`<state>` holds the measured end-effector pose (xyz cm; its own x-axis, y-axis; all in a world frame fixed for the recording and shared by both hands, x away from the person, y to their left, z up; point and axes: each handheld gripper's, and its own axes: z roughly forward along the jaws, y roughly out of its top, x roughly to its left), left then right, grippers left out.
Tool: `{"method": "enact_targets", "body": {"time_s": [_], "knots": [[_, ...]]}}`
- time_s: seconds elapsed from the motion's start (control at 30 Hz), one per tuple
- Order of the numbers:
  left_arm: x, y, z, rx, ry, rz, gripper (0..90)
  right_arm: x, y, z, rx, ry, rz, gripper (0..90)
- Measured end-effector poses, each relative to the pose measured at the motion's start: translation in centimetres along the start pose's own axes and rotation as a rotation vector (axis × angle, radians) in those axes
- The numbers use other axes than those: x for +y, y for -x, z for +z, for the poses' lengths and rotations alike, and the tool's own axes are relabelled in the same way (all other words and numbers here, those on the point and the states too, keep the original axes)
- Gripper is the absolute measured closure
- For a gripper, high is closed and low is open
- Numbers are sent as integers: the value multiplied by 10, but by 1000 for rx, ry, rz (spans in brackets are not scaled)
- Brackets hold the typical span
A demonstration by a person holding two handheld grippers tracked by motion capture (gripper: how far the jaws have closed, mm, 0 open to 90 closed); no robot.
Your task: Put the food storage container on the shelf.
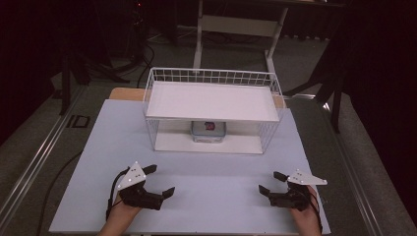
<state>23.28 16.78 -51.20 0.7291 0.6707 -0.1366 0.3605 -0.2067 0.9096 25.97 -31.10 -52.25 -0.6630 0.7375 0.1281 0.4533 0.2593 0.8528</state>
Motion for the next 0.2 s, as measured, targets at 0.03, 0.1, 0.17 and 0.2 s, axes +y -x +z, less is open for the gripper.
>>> {"method": "enact_targets", "body": {"time_s": [0.03, 0.1, 0.17, 0.2], "knots": [[0, 0, 0, -6, 3, 0, 6, 0, 0, 0, 1, 2, -3, 150], [-1, -1, -1, -15, 9, -3, 6, 0, 0, 0, 5, 10, -8, 151], [-1, -1, -3, -15, 15, -9, 6, 1, 1, 1, 9, 14, -10, 151], [-1, -1, -3, -16, 16, -10, 6, 1, 1, 1, 9, 17, -12, 152]]}}
